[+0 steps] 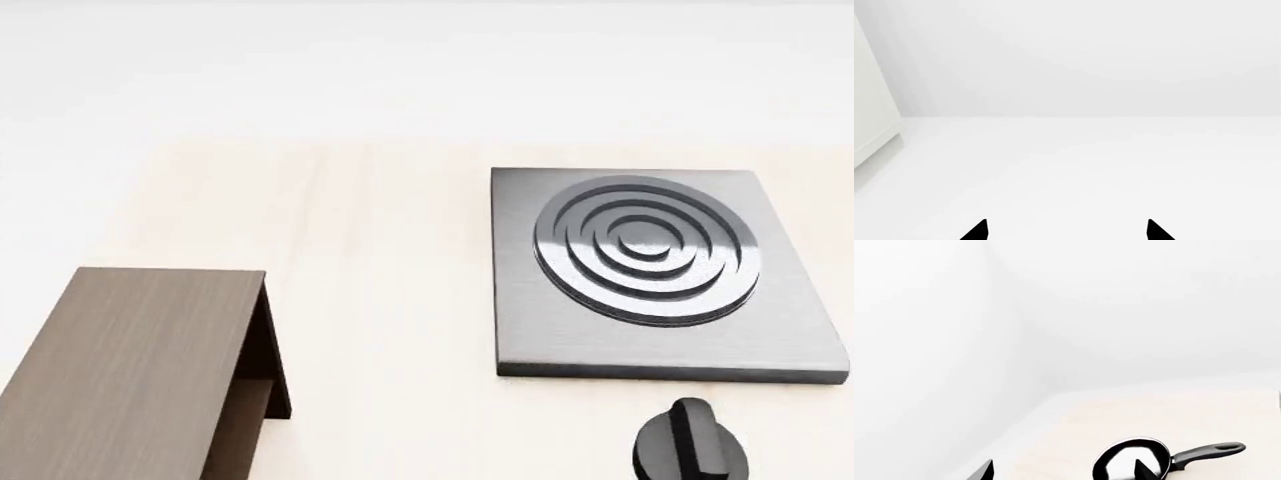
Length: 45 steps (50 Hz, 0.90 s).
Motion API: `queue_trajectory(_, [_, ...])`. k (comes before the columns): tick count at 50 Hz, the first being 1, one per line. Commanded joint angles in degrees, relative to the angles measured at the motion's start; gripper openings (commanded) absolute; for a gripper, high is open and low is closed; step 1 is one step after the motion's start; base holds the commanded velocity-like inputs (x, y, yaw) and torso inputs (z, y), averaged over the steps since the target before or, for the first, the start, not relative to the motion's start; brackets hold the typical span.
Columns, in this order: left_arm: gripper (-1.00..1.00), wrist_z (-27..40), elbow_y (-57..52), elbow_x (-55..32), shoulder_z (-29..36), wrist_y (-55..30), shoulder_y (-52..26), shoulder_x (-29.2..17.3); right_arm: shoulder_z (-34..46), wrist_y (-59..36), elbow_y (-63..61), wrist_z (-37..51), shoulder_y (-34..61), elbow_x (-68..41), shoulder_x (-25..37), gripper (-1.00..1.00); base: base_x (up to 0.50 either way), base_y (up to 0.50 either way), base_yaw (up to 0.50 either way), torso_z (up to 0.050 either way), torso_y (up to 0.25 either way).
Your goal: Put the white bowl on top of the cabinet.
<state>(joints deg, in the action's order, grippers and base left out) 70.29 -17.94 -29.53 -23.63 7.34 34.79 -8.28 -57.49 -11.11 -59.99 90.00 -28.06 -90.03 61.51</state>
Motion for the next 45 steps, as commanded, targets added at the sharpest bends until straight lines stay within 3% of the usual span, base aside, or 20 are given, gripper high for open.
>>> queue_trajectory(1, [1.00, 0.11, 0.17, -0.16, 0.08, 0.31, 0.18, -0.09, -6.13, 3.36, 0.00, 0.00, -9.57, 0.18, -3.08, 1.00, 0.00, 0.00, 0.00, 0.000, 0.000])
queue_trajectory(9, [1.00, 0.12, 0.32, -0.33, 0.15, 0.51, 0.24, -0.14, -7.00, 1.96, 0.00, 0.00, -9.12, -0.09, -7.75, 1.00, 0.00, 0.00, 0.00, 0.000, 0.000])
queue_trajectory(15, [1.00, 0.23, 0.44, -0.35, 0.28, 0.46, 0.17, -0.26, -12.33, 4.88, 0.00, 0.00, -14.88, -1.36, -9.71, 1.00, 0.00, 0.00, 0.00, 0.000, 0.000])
queue_trajectory(33, [1.00, 0.36, 0.43, -0.50, 0.26, 0.74, 0.42, -0.28, -11.12, 5.00, 0.00, 0.00, -14.62, -0.62, -13.73, 1.00, 0.00, 0.00, 0.00, 0.000, 0.000])
queue_trajectory(37, [1.00, 0.50, 0.42, -0.40, 0.34, 0.65, 0.31, -0.31, -5.25, 2.27, 0.00, 0.00, -11.71, 1.43, -12.48, 1.00, 0.00, 0.00, 0.00, 0.000, 0.000])
queue_trajectory(45, [1.00, 0.51, 0.50, -0.46, 0.38, 0.66, 0.29, -0.36, 2.40, -11.76, 0.00, 0.00, 3.86, 1.40, -18.33, 1.00, 0.00, 0.00, 0.00, 0.000, 0.000])
